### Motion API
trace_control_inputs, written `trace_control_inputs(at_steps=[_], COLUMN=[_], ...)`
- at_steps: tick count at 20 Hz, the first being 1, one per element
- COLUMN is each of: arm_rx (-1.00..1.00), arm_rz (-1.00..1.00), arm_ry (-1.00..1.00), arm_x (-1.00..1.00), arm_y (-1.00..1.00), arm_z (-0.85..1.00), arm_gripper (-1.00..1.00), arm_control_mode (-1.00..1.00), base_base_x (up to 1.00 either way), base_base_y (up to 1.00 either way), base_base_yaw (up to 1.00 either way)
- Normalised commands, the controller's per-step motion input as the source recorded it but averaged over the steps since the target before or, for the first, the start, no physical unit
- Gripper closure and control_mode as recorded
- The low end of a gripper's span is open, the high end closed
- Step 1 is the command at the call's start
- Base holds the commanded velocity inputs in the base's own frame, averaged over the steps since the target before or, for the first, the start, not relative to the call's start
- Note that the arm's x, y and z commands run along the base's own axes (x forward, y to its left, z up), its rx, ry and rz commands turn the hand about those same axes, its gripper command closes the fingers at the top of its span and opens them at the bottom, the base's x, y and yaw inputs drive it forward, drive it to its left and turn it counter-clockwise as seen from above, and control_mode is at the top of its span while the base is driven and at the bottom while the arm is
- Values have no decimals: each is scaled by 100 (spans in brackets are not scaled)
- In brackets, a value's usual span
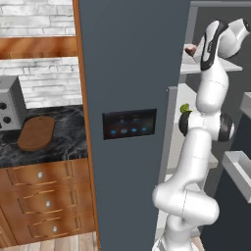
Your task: Retrieve the steak from the fridge and place it on the cutting board.
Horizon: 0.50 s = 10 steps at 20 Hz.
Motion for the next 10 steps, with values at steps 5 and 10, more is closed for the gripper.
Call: trace_control_inputs(at_steps=[5,10], arm_rx=[-14,-23], arm_rz=[16,24], arm_ry=[-24,-29], arm_x=[-98,-100], arm_y=[27,69], arm_z=[12,7], arm_gripper=[100,100], arm_control_mode=[-100,-100], base_base_x=[0,0], base_base_y=[0,0], base_base_yaw=[0,0])
